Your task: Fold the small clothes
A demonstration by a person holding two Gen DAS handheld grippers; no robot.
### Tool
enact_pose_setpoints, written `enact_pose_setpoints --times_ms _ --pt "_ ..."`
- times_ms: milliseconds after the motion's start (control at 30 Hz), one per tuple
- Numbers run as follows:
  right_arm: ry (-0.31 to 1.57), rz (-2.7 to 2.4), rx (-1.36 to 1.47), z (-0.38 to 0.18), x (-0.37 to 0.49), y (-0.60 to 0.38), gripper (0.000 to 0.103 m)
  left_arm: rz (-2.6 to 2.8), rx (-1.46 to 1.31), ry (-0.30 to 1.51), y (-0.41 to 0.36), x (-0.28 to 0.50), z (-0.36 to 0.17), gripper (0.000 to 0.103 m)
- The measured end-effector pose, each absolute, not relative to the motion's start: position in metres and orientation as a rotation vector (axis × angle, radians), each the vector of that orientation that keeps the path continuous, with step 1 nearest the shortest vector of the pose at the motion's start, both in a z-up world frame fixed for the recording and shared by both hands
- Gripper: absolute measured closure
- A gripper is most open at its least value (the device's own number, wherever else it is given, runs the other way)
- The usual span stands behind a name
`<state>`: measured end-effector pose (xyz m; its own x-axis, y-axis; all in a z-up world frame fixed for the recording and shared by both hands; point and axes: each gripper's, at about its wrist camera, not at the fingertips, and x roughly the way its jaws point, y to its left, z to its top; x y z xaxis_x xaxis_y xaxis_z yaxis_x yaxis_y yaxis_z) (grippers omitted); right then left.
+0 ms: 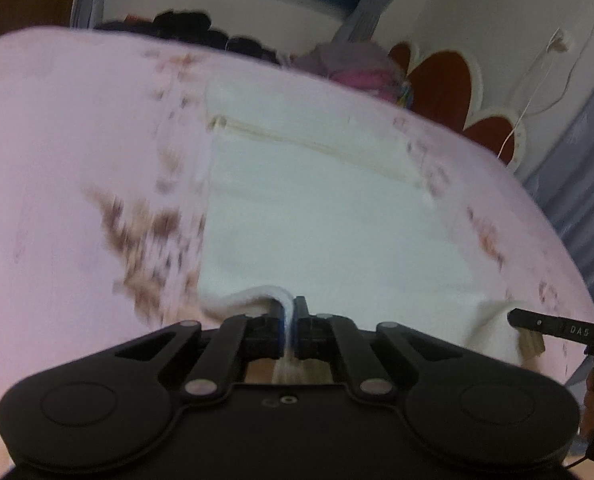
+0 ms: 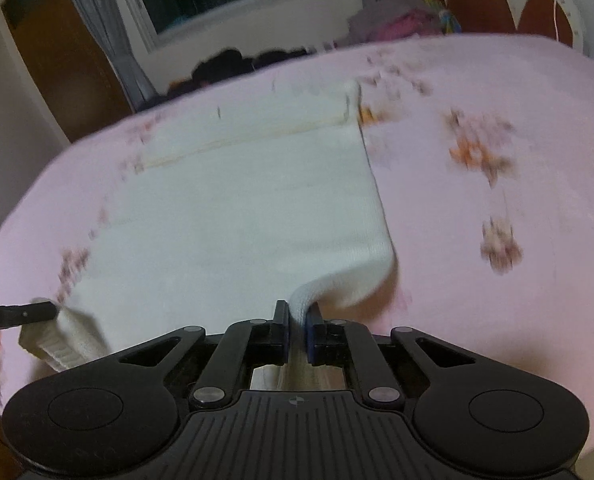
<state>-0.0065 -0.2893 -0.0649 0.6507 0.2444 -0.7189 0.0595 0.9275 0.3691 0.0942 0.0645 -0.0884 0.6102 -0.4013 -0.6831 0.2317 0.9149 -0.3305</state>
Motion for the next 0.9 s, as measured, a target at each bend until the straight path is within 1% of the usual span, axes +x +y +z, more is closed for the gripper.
enact_pose_setpoints --times_ms 200,367,600,900 --pt "0.79 0.13 0.385 -0.043 0.044 -0.301 0.096 -0.358 -0.248 0.772 0.058 0.144 -0.065 0.099" --pt "0.756 0.132 0.407 -0.04 0.104 -0.315 0.096 -0.33 -0.258 0.718 0.049 0.197 -0.053 0.099" --pt "0.751 0.112 0.473 -0.057 0.199 -0.339 0.096 -0.288 -0.283 0.712 0.036 0.275 -0.066 0.099" --pt "0.782 0.103 0.536 -0.089 0.293 -0.358 0.096 -0.202 -0.324 0.703 0.027 0.355 -0.078 0.099"
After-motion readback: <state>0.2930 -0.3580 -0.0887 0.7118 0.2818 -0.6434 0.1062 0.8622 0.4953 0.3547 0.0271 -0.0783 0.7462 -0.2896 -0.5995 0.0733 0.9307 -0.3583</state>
